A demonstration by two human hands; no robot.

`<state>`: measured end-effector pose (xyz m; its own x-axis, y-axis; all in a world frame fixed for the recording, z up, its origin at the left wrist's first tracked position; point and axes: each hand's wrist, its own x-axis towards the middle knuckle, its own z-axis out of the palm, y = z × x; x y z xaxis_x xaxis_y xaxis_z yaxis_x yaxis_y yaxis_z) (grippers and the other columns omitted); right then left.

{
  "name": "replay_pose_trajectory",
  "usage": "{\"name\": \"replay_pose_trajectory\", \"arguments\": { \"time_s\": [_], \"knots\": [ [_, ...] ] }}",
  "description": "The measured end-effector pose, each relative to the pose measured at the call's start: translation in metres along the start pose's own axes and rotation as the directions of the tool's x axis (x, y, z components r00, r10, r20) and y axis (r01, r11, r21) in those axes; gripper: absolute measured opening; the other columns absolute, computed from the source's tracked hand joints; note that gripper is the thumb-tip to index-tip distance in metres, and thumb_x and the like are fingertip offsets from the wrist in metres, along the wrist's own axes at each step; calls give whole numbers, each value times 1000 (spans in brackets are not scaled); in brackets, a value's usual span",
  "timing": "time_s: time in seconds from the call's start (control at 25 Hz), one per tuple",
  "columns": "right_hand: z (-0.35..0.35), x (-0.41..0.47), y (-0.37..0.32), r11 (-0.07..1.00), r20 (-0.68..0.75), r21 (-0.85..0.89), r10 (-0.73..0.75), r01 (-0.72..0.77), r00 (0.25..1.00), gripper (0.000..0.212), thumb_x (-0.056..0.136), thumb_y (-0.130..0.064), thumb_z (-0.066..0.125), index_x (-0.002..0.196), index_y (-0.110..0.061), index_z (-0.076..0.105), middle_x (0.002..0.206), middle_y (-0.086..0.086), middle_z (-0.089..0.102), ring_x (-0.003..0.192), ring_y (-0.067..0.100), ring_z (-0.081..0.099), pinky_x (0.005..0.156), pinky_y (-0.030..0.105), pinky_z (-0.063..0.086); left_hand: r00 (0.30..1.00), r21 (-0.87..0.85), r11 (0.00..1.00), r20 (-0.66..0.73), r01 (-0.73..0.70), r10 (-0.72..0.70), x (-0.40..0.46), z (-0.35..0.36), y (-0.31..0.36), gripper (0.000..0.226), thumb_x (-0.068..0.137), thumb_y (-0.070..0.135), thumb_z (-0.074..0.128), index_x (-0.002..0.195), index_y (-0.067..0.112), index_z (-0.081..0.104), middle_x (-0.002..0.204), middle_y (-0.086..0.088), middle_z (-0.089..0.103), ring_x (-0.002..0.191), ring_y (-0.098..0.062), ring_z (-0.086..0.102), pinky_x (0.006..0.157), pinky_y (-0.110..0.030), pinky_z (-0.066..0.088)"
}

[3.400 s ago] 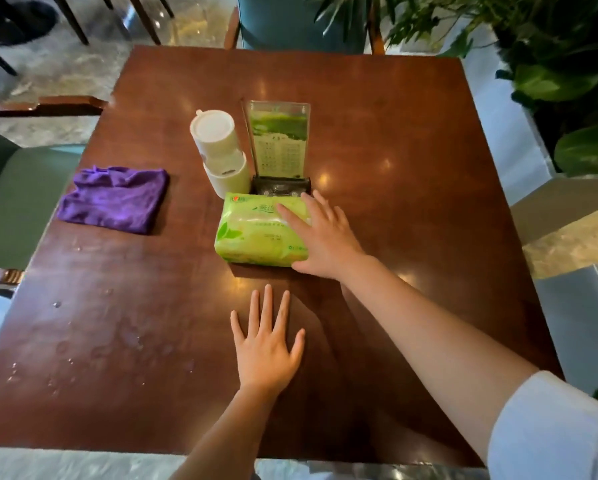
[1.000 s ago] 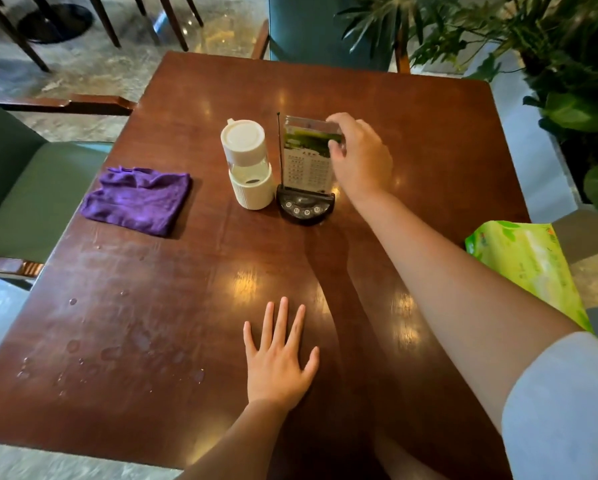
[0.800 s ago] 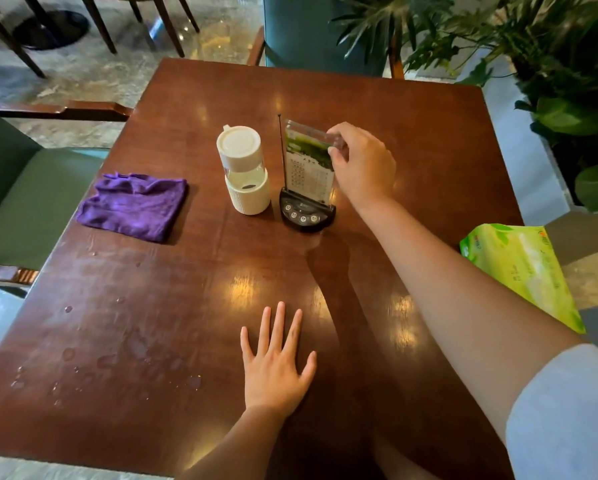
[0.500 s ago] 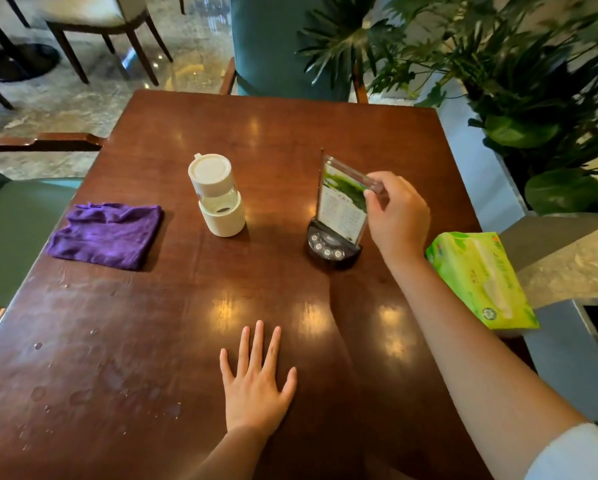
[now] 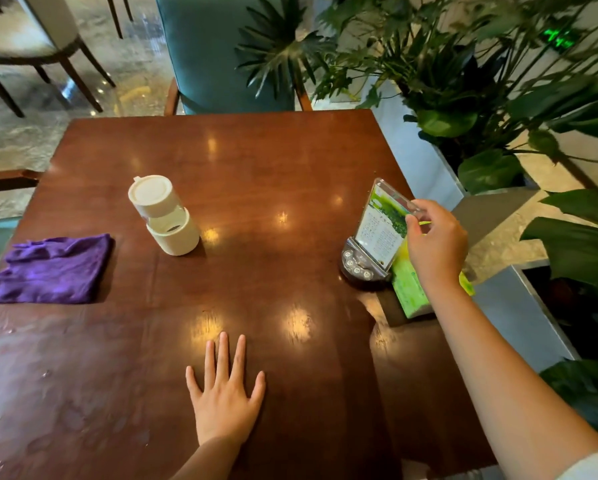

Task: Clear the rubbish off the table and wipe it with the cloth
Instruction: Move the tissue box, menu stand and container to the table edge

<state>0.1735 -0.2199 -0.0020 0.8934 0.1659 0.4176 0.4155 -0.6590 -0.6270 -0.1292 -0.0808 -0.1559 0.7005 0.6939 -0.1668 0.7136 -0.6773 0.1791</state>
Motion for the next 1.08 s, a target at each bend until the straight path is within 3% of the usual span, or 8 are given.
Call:
{"name": "replay_pose_trajectory", "arguments": {
  "time_s": [0.32,0.48,0.6,0.68,0.76,0.84,0.96,1.08],
  "knots": [
    [-6,-14,9,999,47,-42,9,-8,999,21,86,-13,61,107,-14,61,96,8,68,78,28,63,63,27,42,1000,-10,1000,-2,5,-5,-3,0,0,72,80,66,6,145,38,-5,156,7,-11,142,-14,-17,114,-52,-6],
    [-7,-24,1,998,81,-58,30,-25,996,40,85,-17,63,124,-18,51,118,9,58,97,29,60,72,43,53,1000,-6,1000,-4,2,-2,-3,-1,0,71,80,65,6,145,39,-8,156,7,-12,143,-14,-17,114,-52,-6],
    [-7,-47,-6,999,-38,-32,-4,3,999,50,83,-14,62,130,-18,44,127,15,46,112,31,49,81,45,50,1000,-7,1000,-3,3,-3,-1,-1,-1,71,81,65,6,145,38,-8,157,7,-12,143,-15,-18,114,-52,-6],
    [3,-74,-16,990,-79,-14,-138,137,987,46,82,-11,60,126,-13,48,123,19,48,112,32,48,87,42,47,1000,-9,1000,-4,10,-10,-1,-1,-1,70,82,65,8,146,38,-7,157,7,-11,143,-15,-18,114,-52,-6],
    [24,-103,-33,950,29,-3,-313,313,949,40,80,-10,60,120,-8,56,115,19,55,106,32,53,89,41,47,1000,-13,1000,-6,13,-13,-2,0,-2,70,83,64,11,146,38,-6,158,7,-10,143,-15,-18,113,-52,-8],
    [49,-120,-54,903,228,8,-421,430,878,38,80,-13,61,118,-9,59,112,17,59,104,33,57,87,44,49,1000,-23,1000,-8,9,-9,-2,-2,-3,70,85,63,16,146,38,-4,158,6,-8,143,-16,-17,113,-52,-9],
    [84,-128,-86,861,504,45,-458,507,733,43,84,-20,60,126,-13,53,126,16,53,118,30,50,92,47,47,1000,-19,1000,-9,-3,3,-1,0,-5,70,86,63,18,145,39,-9,158,6,-10,143,-16,-20,112,-51,-14],
    [118,-115,-123,822,588,109,-507,559,630,52,87,-27,57,136,-19,41,141,15,41,130,29,37,101,45,41,1000,-26,1000,-24,-1,0,2,1,-5,70,87,63,21,146,39,-6,158,3,-3,145,-19,-12,113,-53,-11]
  ]
}}
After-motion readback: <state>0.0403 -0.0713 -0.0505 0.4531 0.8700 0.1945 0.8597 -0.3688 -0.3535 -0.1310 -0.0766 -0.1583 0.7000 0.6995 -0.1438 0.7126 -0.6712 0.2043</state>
